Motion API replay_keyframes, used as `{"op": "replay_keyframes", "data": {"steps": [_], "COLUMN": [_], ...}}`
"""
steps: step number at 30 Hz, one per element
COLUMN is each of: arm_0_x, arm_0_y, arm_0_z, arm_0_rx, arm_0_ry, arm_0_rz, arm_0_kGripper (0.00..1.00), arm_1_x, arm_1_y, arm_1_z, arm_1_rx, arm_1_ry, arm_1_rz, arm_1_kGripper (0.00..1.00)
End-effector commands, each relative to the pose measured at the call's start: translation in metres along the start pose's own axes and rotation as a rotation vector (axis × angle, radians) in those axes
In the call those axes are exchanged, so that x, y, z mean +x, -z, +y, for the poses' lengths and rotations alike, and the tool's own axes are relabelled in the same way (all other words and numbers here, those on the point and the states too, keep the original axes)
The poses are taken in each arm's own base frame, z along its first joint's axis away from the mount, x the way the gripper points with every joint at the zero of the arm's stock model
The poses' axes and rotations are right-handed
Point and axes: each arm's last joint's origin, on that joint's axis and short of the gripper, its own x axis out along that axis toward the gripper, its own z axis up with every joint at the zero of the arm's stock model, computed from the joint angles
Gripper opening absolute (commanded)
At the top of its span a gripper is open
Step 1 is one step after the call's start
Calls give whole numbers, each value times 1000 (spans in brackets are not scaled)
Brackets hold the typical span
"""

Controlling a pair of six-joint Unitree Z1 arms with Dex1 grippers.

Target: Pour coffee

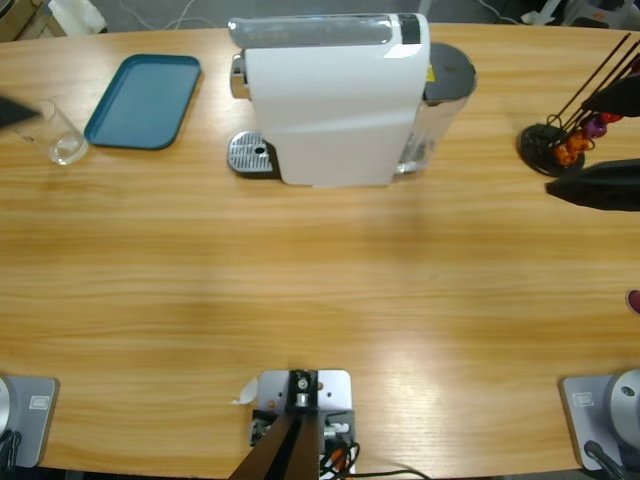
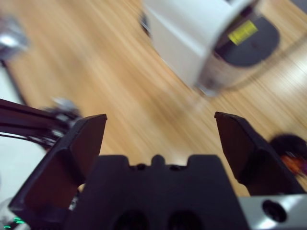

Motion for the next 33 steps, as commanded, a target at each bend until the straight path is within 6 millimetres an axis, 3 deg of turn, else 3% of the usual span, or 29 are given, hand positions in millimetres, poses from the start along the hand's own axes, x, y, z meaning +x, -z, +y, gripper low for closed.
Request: {"op": "replay_keyframes", "data": {"steps": [1,3,5,8,10,12,15,19,22,26,29,33], "arm_0_x": [20,32,31,30,30,35,43,56,75,95,91,90], "arm_0_y": [-18,-4,15,35,39,42,44,33,10,-18,-38,-46], "arm_0_z": [14,25,30,29,25,26,30,31,33,63,90,113], "arm_0_rx": [271,225,183,134,130,123,127,133,58,-129,-249,-351], "arm_0_ry": [-663,-705,-704,-548,-469,-424,-410,-377,-207,-26,85,102], "arm_0_rz": [96,139,112,48,63,86,114,104,120,61,-37,-83], "arm_0_kGripper": [784,777,783,873,954,954,968,963,959,939,803,780], "arm_1_x": [29,37,42,47,49,50,51,56,53,50,51,39], "arm_1_y": [-8,-11,-9,-1,3,7,10,13,15,19,20,28], "arm_1_z": [-10,-14,-13,-11,-9,-8,-7,-9,-16,-22,-21,-20], "arm_1_rx": [-20,-4,13,54,75,86,79,84,118,155,157,166], "arm_1_ry": [83,72,46,3,-22,-45,-61,-50,-38,-34,-35,-13], "arm_1_rz": [113,145,151,129,128,136,138,130,109,84,95,48], "arm_1_kGripper": [1000,1000,1000,1000,1000,1000,901,908,904,899,899,907]}}
